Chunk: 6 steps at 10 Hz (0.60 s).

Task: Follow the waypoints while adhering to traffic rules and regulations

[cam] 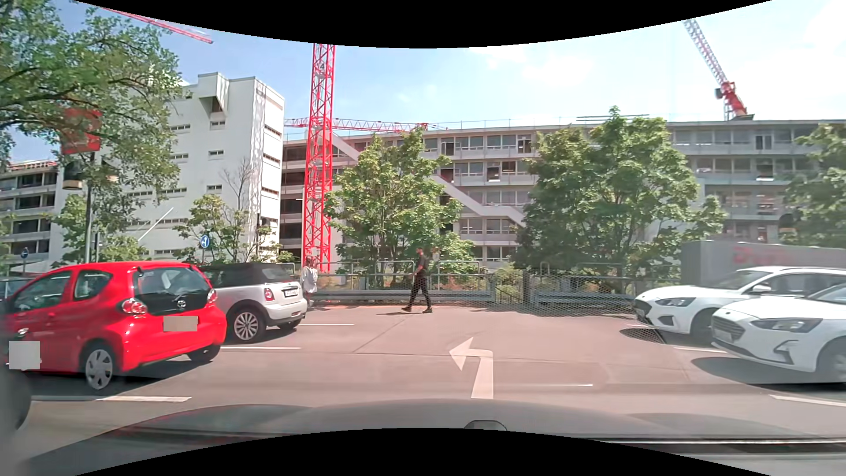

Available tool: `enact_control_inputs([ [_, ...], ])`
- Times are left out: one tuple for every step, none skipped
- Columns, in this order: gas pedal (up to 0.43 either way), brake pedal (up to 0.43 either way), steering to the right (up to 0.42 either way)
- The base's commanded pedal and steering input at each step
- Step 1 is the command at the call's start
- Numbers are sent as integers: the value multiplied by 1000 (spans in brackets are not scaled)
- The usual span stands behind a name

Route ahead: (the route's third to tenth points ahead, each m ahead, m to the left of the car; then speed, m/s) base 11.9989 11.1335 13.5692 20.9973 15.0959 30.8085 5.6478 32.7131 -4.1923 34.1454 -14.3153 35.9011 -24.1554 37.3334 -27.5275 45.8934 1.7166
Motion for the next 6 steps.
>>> enact_control_inputs([
  [8,0,418],
  [8,0,384],
  [8,0,343],
  [8,0,308],
  [8,0,289],
  [8,0,268],
])
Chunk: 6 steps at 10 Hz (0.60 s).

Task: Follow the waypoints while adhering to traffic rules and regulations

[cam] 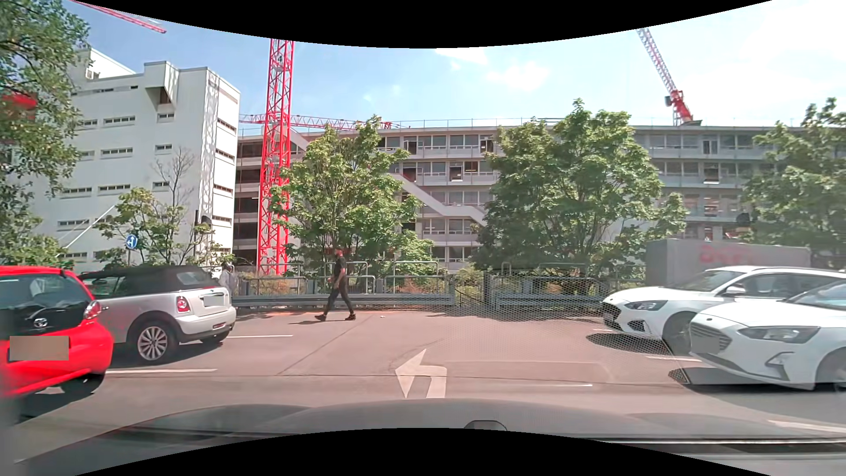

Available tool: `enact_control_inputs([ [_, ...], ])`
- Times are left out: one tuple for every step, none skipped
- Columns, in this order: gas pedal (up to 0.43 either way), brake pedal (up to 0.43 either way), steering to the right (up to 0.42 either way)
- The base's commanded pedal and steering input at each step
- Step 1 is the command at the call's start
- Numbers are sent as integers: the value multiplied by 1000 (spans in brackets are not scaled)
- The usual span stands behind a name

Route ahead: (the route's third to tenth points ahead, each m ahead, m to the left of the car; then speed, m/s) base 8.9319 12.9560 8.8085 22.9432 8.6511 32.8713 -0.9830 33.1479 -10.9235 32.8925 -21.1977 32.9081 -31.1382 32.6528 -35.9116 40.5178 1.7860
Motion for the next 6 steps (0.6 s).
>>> enact_control_inputs([
  [8,0,239],
  [8,0,216],
  [8,0,194],
  [8,0,182],
  [8,0,167],
  [8,0,151],
])
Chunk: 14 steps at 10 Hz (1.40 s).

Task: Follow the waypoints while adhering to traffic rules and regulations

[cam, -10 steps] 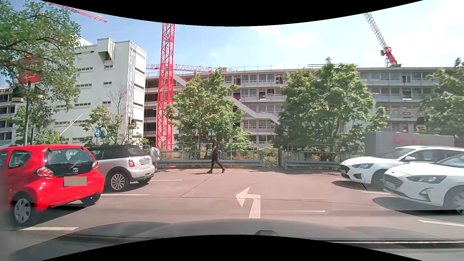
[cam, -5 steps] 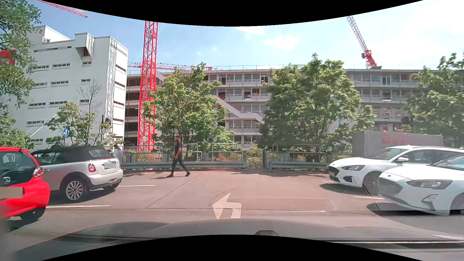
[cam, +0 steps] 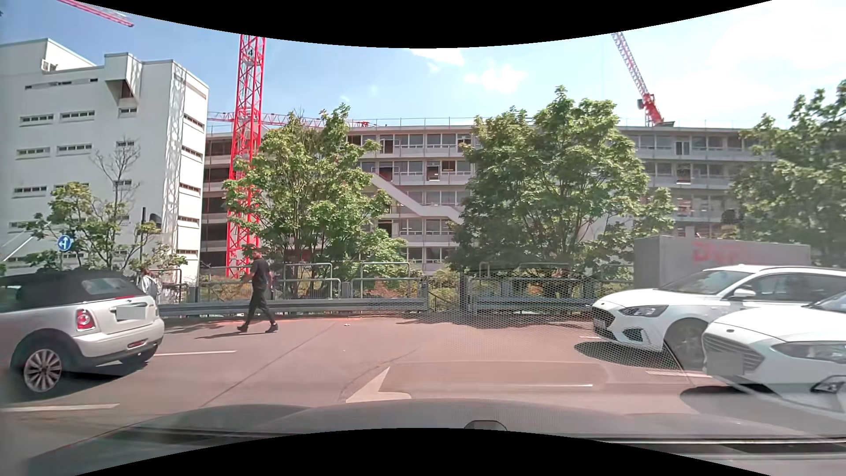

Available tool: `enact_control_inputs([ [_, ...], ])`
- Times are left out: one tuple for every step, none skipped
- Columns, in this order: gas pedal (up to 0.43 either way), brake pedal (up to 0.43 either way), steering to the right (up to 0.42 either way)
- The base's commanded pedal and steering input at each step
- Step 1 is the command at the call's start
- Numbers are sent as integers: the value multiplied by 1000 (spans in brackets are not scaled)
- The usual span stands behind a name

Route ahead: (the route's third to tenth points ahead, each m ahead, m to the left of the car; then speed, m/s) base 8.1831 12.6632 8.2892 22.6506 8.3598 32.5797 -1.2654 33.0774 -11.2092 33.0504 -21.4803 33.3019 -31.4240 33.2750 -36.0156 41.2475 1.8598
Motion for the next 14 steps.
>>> enact_control_inputs([
  [8,0,139],
  [8,0,120],
  [8,0,96],
  [8,0,75],
  [8,0,45],
  [8,0,17],
  [0,0,-16],
  [0,0,-45],
  [0,0,-61],
  [0,0,-83],
  [0,0,-104],
  [0,0,-120],
  [0,0,-140],
  [0,0,-159],
])
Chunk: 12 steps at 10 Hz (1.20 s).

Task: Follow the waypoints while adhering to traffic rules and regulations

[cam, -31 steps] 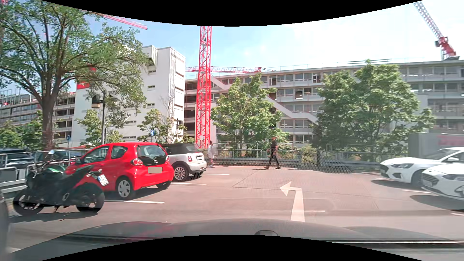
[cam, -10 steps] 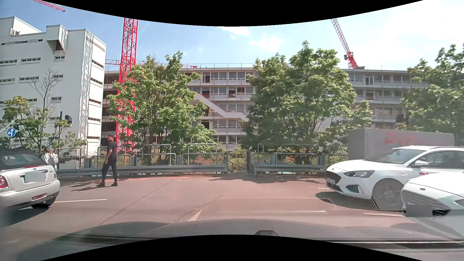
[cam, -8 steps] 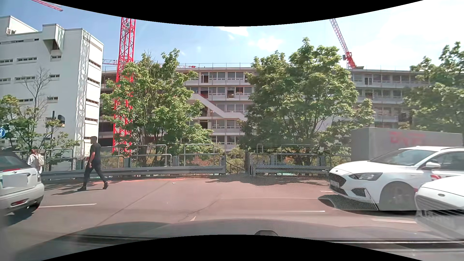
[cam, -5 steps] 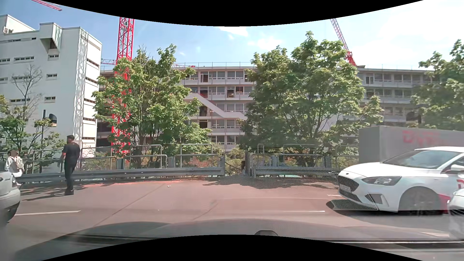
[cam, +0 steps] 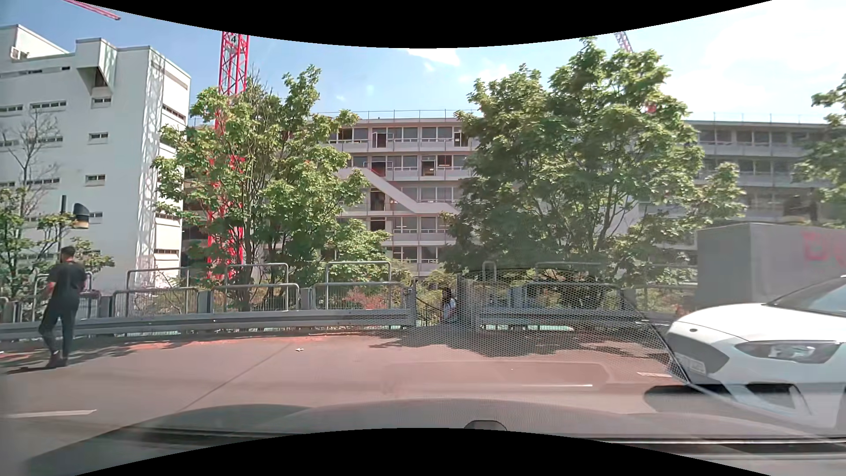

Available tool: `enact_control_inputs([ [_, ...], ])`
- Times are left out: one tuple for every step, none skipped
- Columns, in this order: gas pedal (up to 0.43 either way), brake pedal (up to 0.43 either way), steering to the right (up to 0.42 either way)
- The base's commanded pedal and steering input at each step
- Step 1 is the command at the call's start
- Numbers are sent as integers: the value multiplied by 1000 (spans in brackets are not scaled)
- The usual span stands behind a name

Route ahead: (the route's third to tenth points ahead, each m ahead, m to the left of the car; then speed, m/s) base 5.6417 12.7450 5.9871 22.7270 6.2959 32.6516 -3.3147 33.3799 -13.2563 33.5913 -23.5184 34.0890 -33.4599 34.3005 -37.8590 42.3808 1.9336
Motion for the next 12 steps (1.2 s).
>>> enact_control_inputs([
  [0,0,-180],
  [0,0,-197],
  [0,0,-224],
  [0,0,-253],
  [0,0,-277],
  [0,0,-311],
  [0,0,-346],
  [0,0,-374],
  [0,0,-416],
  [0,0,-467],
  [0,0,-507],
  [0,0,-552],
])
